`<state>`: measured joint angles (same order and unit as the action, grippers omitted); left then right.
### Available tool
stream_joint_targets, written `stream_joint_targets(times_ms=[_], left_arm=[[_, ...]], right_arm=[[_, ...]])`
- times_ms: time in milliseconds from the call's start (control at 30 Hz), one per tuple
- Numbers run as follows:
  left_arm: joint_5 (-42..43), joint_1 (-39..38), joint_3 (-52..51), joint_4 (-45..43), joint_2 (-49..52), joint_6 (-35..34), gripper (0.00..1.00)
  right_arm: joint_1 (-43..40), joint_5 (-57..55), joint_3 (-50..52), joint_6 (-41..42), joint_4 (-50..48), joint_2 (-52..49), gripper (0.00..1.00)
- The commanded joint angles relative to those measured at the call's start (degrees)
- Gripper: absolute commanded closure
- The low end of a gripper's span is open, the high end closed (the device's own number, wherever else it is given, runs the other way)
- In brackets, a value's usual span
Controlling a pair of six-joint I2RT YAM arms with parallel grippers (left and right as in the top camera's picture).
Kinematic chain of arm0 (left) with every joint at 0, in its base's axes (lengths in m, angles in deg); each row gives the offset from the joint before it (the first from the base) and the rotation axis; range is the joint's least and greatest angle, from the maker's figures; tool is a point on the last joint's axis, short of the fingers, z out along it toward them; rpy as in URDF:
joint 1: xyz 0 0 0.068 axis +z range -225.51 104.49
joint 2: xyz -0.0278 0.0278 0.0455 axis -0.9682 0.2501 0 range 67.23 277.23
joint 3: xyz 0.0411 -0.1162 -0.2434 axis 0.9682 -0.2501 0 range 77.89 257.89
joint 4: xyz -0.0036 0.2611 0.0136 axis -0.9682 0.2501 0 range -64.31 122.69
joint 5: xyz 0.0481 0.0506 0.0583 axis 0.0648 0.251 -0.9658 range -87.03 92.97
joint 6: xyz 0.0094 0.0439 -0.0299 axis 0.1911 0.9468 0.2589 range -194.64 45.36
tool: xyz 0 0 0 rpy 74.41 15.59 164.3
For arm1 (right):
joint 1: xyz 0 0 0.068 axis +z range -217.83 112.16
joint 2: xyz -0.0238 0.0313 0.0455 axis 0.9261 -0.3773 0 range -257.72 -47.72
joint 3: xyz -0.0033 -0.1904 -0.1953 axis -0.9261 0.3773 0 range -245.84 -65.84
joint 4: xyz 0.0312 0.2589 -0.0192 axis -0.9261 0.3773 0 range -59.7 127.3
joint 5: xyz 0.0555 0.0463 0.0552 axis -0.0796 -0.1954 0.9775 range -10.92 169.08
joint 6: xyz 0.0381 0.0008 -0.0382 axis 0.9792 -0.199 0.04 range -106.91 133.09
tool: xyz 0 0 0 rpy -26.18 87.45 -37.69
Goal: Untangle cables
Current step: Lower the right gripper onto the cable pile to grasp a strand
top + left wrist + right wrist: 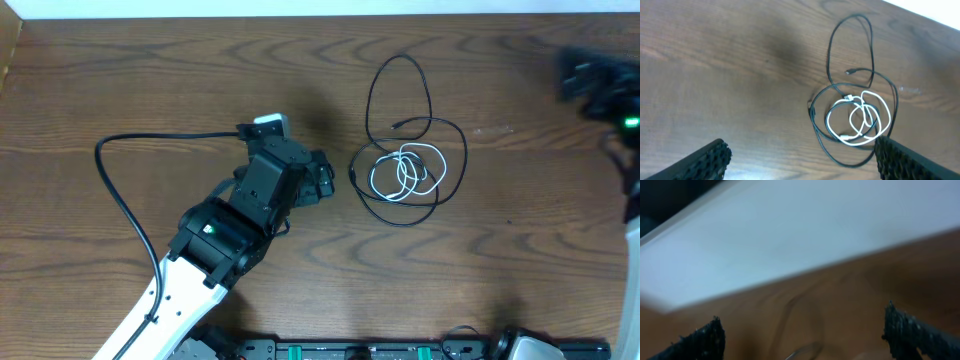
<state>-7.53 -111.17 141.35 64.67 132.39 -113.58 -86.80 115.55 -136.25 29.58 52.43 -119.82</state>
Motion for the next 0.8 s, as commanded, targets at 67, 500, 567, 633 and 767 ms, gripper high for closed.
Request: stream_joint_targets(times_ms=[67, 500, 567, 633, 767], left_arm=[[-2.3, 1.4, 0.4, -0.2, 0.3, -7.5, 0.08], [-2.2, 3.0, 0.4, -0.3, 0.3, -9.4, 0.08], [-2.2, 3.0, 0.4, -0.2, 0.3, -9.4, 0.08], [-2.2, 3.0, 0.4, 0.0, 0.3, -9.4, 0.07], [-2.2, 3.0, 0.4, 0.9, 0.3, -9.4, 0.08]], right_arm=[[9.4, 8.0, 0.0, -1.5, 11.3, -0.8, 0.01], [32.5, -18.3, 0.2, -4.9, 22.6, -14.8, 0.32], [34.6, -22.4, 0.2, -4.7, 22.9, -17.8, 0.39], [35.7, -25.7, 0.2, -3.8, 23.6, -20.3, 0.46], [36.7, -28.4, 0.2, -3.2, 25.1, -25.2, 0.5]])
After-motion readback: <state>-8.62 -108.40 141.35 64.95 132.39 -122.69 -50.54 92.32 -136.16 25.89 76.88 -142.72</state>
